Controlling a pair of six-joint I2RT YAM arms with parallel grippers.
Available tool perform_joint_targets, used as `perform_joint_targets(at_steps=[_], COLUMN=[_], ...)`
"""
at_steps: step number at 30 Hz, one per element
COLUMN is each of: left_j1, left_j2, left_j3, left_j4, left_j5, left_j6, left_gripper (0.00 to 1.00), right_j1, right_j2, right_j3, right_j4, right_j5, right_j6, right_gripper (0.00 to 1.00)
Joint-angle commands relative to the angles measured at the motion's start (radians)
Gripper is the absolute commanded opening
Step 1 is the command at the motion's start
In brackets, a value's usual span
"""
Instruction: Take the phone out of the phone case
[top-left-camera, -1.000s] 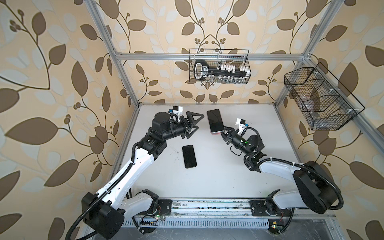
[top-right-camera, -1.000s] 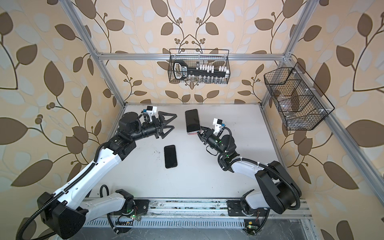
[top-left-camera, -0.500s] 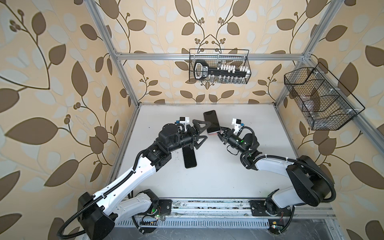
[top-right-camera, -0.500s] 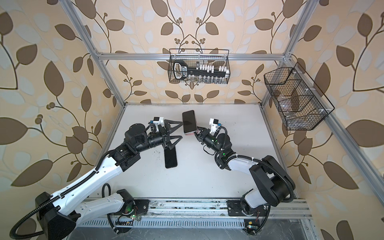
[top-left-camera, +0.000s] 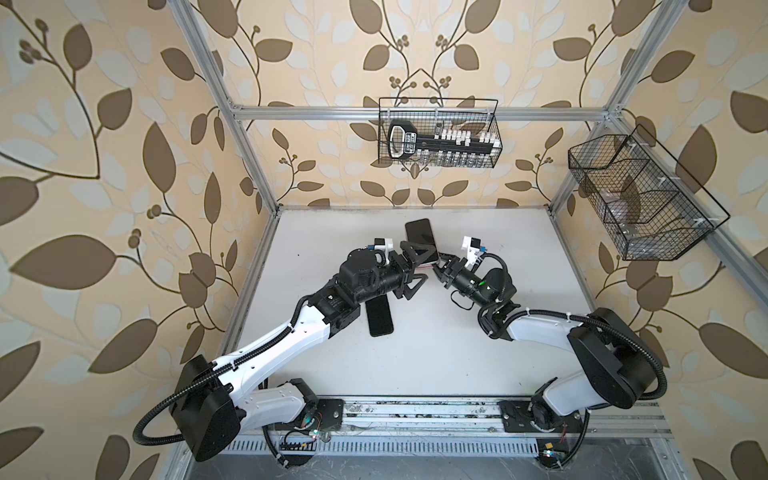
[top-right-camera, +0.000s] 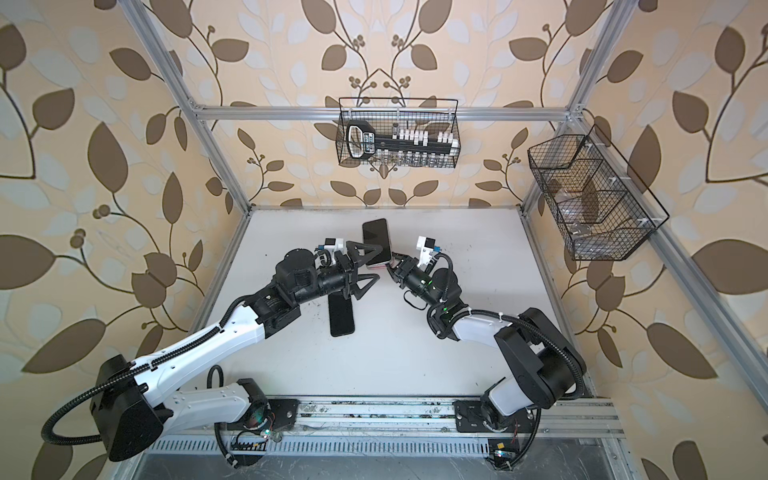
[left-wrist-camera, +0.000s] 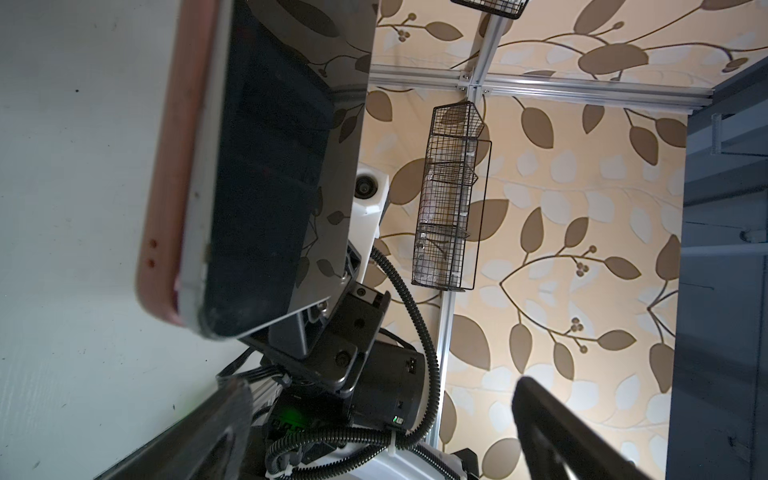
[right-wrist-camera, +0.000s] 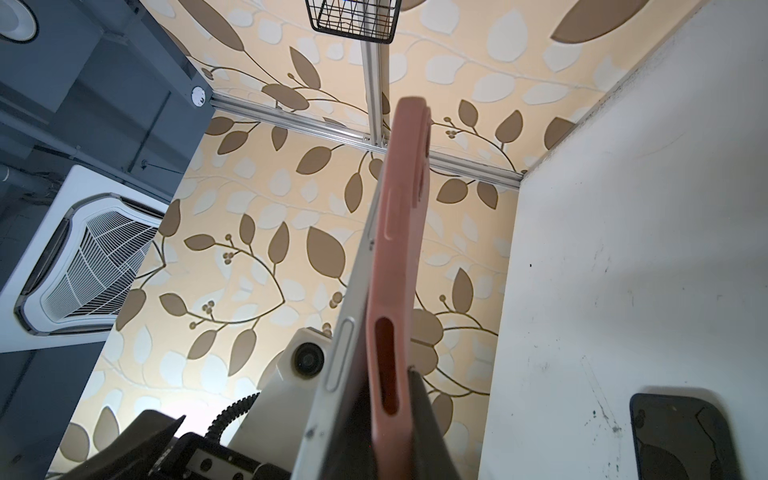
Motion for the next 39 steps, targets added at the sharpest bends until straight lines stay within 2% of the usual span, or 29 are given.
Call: perform_joint_targets(at_steps=[1,16,27,39], left_j1=[-0.009,-0.009,-0.009,-0.008], left_j2=[-0.005,0.029,0.004,0.003], left_j3=[-0.028,0.001,0.013,0.011], left_j4=[0.120,0.114,0.116,0.106], left_j5=[-0.043,-0.043,-0.042,-0.087], left_j6=[-0.020,0.001,-0.002,0.026], left_gripper=[0.99,0.99,0.99,0.99], right_j1=[0.013,0.027,0.032,0.047], right_j2=[-0.028,-0.060,-0.060,-0.083], right_j3=[0.019,-0.014,-0.032,-0.047], right_j4=[0.108,0.106,0.105,0.105], right_j5=[0.024,0.033,0.046,0.059], right_j6=[-0.004,-0.014,-0.033,-0.039], right_gripper=[0.00,0.00,0.00,0.00])
